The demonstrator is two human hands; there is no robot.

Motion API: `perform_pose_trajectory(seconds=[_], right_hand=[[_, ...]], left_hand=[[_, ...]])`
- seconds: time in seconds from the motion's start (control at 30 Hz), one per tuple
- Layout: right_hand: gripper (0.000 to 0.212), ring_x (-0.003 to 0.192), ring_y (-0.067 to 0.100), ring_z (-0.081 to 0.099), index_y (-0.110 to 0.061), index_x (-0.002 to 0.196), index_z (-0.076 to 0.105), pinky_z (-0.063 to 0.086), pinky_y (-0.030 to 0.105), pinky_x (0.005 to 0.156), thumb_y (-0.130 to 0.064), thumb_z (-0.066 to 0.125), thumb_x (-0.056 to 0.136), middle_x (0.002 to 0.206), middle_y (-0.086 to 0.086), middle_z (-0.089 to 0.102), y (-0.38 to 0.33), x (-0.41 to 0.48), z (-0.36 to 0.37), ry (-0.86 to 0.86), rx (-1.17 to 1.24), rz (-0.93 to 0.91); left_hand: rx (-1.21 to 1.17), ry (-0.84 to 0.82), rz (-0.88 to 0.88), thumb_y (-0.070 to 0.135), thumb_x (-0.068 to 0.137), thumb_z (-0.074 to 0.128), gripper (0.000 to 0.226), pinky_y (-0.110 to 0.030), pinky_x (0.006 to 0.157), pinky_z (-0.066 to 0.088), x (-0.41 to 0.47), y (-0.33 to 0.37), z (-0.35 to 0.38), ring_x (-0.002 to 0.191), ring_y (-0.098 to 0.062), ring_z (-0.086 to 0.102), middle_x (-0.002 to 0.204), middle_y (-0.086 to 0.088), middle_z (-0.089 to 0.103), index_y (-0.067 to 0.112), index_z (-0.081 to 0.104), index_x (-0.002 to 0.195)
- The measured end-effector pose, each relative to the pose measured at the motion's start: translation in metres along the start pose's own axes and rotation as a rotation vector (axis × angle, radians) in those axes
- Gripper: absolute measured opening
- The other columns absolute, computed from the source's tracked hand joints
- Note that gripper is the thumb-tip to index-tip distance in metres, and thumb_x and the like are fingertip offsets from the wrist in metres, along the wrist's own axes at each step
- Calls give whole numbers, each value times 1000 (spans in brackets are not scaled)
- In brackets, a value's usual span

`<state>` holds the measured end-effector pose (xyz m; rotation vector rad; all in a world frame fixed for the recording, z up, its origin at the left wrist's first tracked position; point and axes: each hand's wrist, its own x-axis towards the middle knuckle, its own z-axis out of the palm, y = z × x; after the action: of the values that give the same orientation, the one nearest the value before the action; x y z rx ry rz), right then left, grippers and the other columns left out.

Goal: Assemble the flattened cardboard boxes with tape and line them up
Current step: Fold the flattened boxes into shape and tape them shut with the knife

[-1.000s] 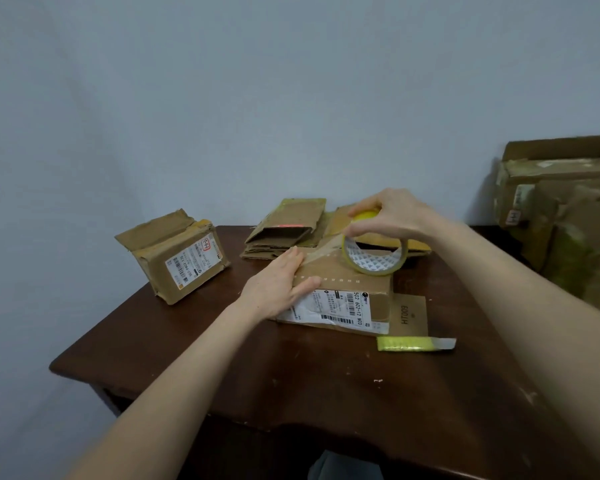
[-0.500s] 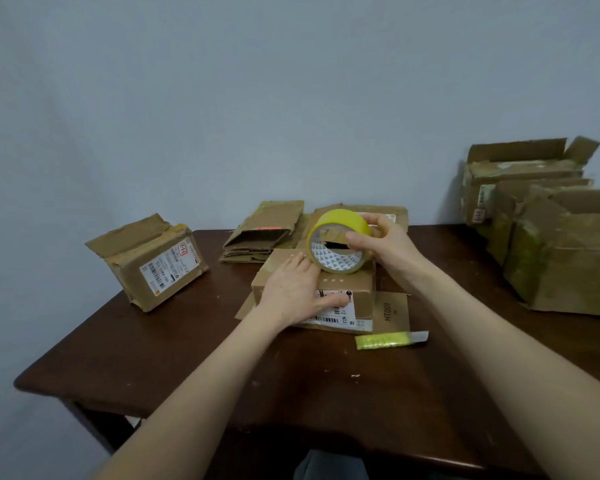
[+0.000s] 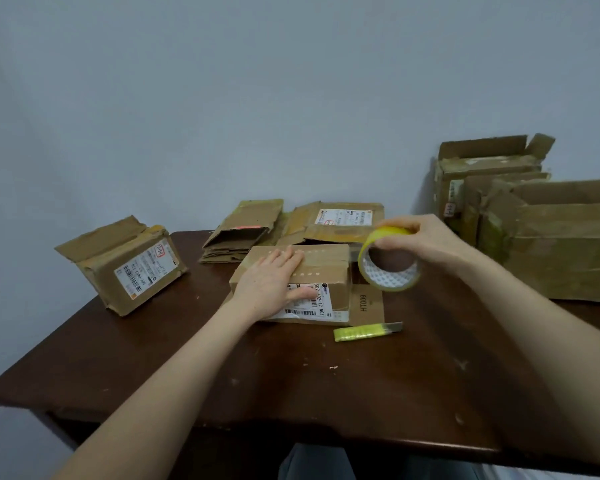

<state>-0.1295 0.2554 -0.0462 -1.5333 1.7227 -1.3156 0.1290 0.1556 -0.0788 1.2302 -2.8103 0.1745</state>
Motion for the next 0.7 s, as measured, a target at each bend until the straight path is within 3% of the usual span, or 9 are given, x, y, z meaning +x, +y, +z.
perform_pose_trajectory(seconds=[0.17,0.3,0.37,0.47,0.6,0.7], right_hand=[[37,104,11,59,-26,110,70,44,21,82,-34,79,75,113,-6,64,27,-2,9,-3,-69,37],[49,109,14,52,-27,118,65,40,26,88,-39,80,73,117,-5,57,27,3,18,-66,-150,34],[50,111,14,53,-28,118,66,42,27,90,-40,80,72,119,-4,59,28,6,20,-70,-158,29],[53,114,14,53,-30,121,64,43,29,96,-41,80,72,122,-4,58,32,9,18,-87,-162,29],[59,108,14,57,-22,126,59,45,27,92,-32,81,73,119,-1,60,39,9,21,-110,-61,105],[49,91,15,65,-17,114,65,52,33,87,-30,83,70,107,6,69,44,7,26,-79,81,157]], left_hand=[[-6,-26,0,78,77,24,86,-42,119,14,0,4,-4,147,-24,13,160,-4,10,36,12,151],[-80,-33,-110,83,73,25,97,-56,116,14,9,36,-14,146,-25,16,158,-6,19,21,26,148],[-27,-18,-69,80,78,27,94,-56,116,13,14,59,-12,146,-26,15,159,-5,15,20,22,150],[61,17,-11,72,88,29,79,-57,116,12,19,70,-2,146,-31,11,161,0,5,32,6,152],[81,11,20,65,92,30,69,-56,115,15,23,55,1,146,-33,12,161,2,2,41,1,150],[79,-1,20,63,92,31,66,-56,115,15,25,37,2,145,-33,13,161,3,3,45,3,149]])
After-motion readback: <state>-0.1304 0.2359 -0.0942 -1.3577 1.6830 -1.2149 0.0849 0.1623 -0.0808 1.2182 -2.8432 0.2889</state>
